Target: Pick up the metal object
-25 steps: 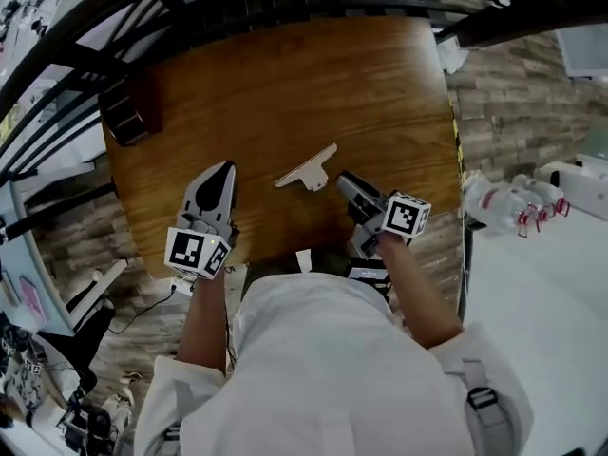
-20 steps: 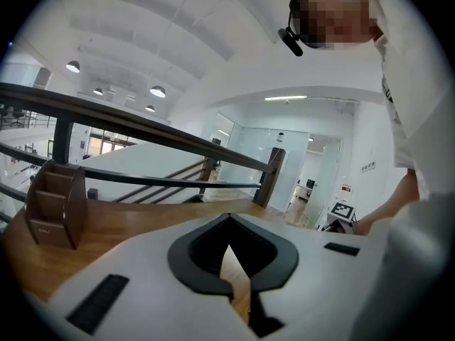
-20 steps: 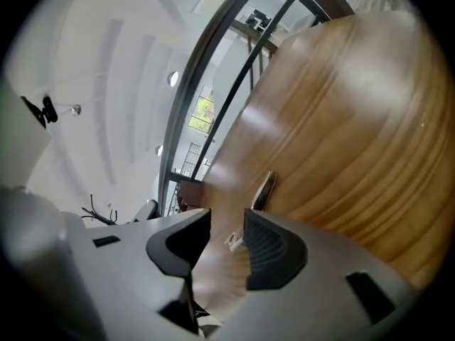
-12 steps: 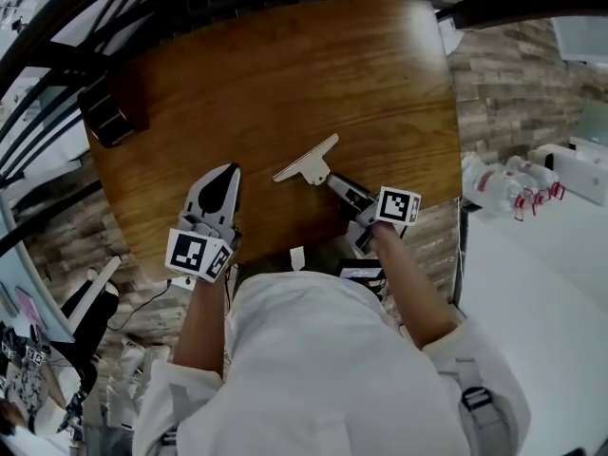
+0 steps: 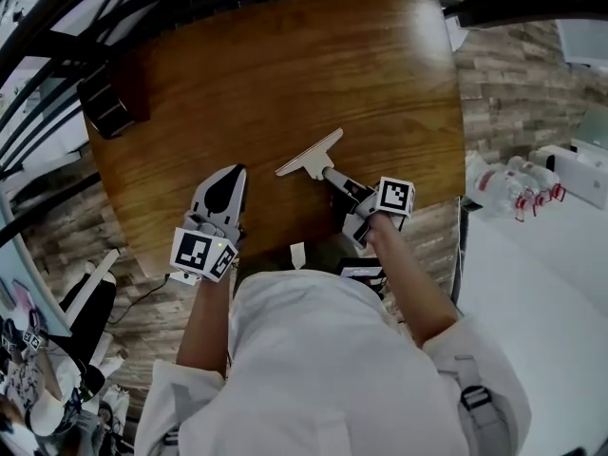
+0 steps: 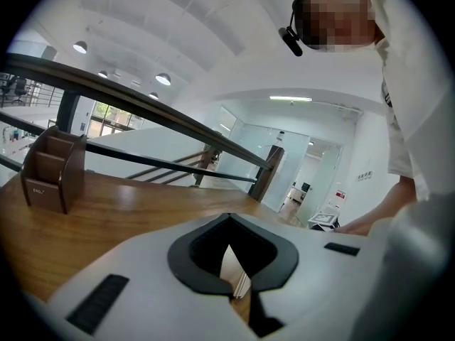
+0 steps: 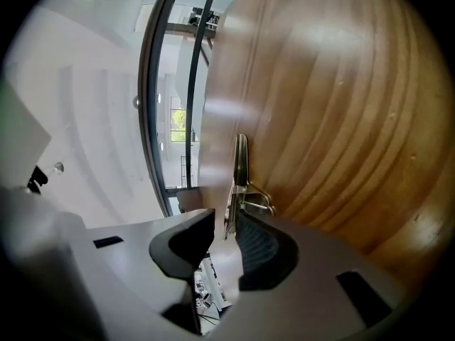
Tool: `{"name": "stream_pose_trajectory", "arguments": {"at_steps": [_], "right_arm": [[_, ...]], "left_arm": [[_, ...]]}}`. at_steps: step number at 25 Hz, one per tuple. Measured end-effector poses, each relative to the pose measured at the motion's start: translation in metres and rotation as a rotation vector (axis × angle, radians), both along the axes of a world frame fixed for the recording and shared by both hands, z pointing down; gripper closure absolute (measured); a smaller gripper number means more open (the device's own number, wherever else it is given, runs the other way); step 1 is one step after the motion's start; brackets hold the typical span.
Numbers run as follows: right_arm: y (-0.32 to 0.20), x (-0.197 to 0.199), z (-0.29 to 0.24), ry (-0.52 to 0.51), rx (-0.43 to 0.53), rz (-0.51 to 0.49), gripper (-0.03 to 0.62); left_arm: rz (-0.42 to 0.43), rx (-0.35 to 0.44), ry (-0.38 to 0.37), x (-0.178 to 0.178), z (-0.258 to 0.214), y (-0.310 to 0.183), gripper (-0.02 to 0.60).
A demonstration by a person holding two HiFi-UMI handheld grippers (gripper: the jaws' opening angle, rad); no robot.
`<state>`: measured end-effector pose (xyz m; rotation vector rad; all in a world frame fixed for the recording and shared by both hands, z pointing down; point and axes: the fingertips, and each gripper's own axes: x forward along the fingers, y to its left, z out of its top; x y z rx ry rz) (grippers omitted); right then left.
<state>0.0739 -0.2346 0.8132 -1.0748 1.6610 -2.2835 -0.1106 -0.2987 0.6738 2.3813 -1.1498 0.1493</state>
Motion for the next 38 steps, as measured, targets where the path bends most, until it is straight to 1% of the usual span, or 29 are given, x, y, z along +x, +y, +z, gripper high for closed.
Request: {"name": "stream_pose_trajectory", "arguments": {"at_steps": [3,6,10,14,18,21,23,24,25,27,29,31,36,38], "right_arm": [[0.000,-0.008,0.002,-0.019,-0.010,0.000,0.523],[-0.001,-0.011,0.004,-0.010,-0.007,-0.006,0.551],[-0.001,-0.012,0.005,0.010,0.012,-0.015,0.560],[-0.001,-0.015,0.003,0.001,0.028,-0.004,0.564],[-0.004,-0.006,-0.009,0.011,0.070,0.012,0.566],[-0.018,-0.002,-0.026,0.020,0.137,0.006,0.566],[-0.026,0.000,-0.043,0.044,0.200,-0.008,0.566],[-0.030,0.000,-0.055,0.059,0.251,-0.022,0.566],[-0.035,-0.001,-0.071,0.070,0.328,-0.046,0.566],[-0.049,-0.009,-0.114,0.073,0.511,-0.094,0.566],[-0.062,-0.013,-0.154,0.083,0.628,-0.100,0.566],[-0.071,-0.014,-0.188,0.122,0.708,-0.088,0.566],[-0.073,0.001,-0.258,0.293,0.877,-0.035,0.566],[-0.076,0.007,-0.285,0.354,0.968,-0.030,0.566]], "left_arm": [[-0.008,-0.008,0.006,-0.003,0.002,0.004,0.571],[-0.019,-0.015,0.009,-0.009,0.004,0.006,0.571],[-0.038,-0.021,0.012,-0.019,0.006,0.009,0.571],[-0.036,-0.018,0.021,-0.021,0.008,0.015,0.571],[-0.027,-0.012,0.033,-0.014,0.002,0.022,0.571],[-0.032,0.008,0.036,-0.013,-0.009,0.018,0.571],[-0.038,0.030,0.035,-0.014,-0.021,0.016,0.571],[-0.041,0.043,0.035,-0.015,-0.027,0.017,0.571],[-0.045,0.056,0.033,-0.016,-0.035,0.019,0.571],[-0.052,0.089,0.030,-0.017,-0.053,0.020,0.571],[-0.062,0.127,0.024,-0.020,-0.074,0.016,0.571],[-0.079,0.165,0.013,-0.025,-0.097,0.013,0.571],[-0.167,0.256,-0.019,-0.045,-0.158,0.014,0.571],[-0.196,0.289,-0.033,-0.050,-0.180,0.013,0.571]]}}
